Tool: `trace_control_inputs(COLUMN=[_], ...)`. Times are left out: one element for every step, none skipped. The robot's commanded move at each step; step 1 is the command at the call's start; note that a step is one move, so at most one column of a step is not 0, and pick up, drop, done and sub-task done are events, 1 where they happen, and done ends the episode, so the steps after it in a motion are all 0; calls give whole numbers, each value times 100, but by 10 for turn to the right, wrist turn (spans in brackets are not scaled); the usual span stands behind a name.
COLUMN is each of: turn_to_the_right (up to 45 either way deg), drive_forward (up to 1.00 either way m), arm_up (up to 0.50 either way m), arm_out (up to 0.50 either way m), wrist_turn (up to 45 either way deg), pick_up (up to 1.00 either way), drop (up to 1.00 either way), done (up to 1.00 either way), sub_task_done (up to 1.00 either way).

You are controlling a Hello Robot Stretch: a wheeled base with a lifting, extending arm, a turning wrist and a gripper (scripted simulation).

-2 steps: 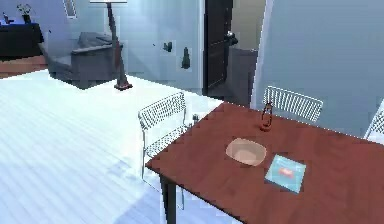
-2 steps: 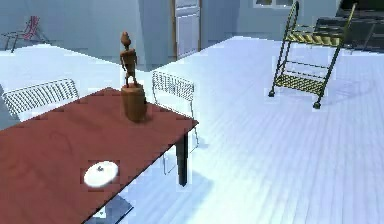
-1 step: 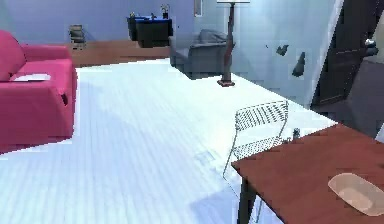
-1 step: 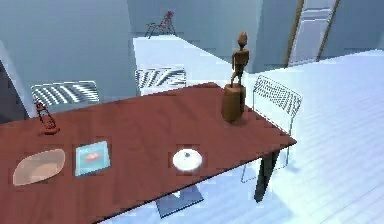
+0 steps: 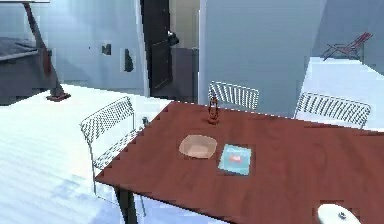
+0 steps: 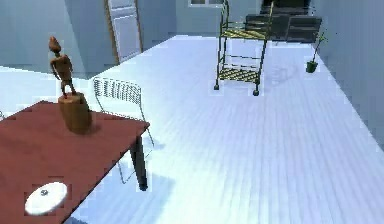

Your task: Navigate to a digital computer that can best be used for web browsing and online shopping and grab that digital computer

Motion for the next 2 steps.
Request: trace_control_inputs(turn_to_the_right=[450,450], drive_forward=[0,0], arm_up=[0,0], arm_out=[0,0], wrist_turn=[0,0], pick_up=[0,0], drop=[0,0], done=[0,0], sub_task_done=[0,0])
